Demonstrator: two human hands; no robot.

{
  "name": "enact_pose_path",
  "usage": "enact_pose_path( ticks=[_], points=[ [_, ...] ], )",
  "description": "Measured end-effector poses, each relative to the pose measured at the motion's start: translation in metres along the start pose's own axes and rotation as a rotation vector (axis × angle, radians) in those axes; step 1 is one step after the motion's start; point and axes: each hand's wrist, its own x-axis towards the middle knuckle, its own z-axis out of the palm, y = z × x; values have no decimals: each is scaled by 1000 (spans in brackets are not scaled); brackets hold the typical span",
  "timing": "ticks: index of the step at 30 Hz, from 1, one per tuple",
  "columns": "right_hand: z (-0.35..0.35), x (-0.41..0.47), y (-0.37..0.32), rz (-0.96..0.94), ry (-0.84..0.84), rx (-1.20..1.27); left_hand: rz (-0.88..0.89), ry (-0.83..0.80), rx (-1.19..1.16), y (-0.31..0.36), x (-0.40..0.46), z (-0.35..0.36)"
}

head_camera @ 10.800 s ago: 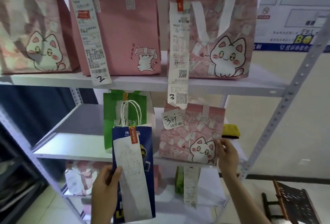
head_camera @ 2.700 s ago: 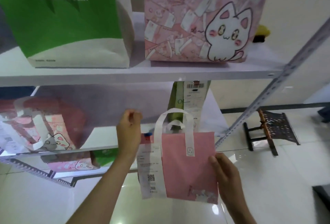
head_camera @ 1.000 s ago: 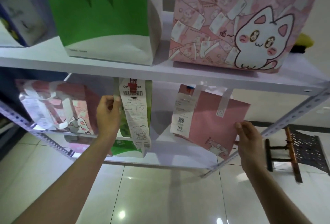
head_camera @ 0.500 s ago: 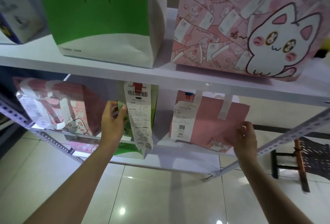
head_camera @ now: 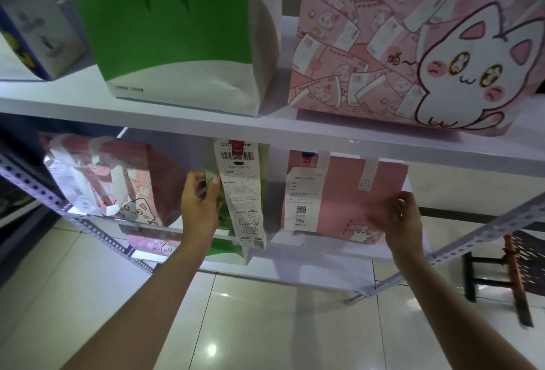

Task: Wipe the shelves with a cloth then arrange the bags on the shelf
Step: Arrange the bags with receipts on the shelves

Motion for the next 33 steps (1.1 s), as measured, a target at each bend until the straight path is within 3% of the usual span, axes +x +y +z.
enact_pose_path(
  ticks=[7,11,17,20,27,33],
  points=[
    [0,-17,-7,166,8,245,-51,46,15,-12,-7,-8],
    [-3,-52,3,146,53,34,-49,35,51,-27,-21,-24],
    [12,-111,36,191,57,48,-131,-30,88,-71,-47,-63],
    [33,-143,54,256,-28,109,-213,-44,102,-99,-59,-81],
    [117,-200,105,397,-414,66,-381,-21,168,-174,-52,-127],
    [191,-208,114,411,-523,17,-438,-91,217,-216,-12,-141]
  ],
)
